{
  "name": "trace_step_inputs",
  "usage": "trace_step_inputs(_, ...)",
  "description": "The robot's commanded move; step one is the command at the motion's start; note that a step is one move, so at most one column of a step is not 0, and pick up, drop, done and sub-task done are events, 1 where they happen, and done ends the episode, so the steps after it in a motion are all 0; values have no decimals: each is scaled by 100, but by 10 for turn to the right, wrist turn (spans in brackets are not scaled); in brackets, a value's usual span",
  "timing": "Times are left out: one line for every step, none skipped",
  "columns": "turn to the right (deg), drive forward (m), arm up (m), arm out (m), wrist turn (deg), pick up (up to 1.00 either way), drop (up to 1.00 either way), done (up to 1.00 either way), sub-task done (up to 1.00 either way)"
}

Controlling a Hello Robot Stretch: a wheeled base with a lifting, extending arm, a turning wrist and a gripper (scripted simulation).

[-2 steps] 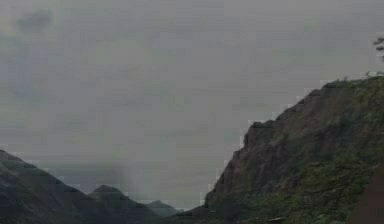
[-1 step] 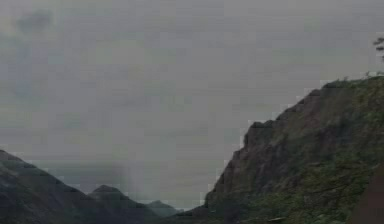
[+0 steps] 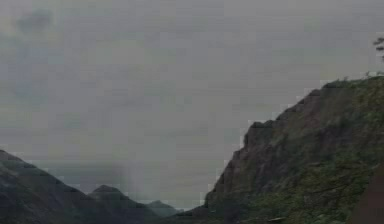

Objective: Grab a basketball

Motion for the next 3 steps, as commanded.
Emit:
trace_step_inputs(0, 0, 0, 0, 450, 0, 0, 0, 0)
trace_step_inputs(0, 0, 0, 0, 450, 0, 0, 0, 0)
trace_step_inputs(0, 0, 0, 0, 450, 0, 0, 0, 0)
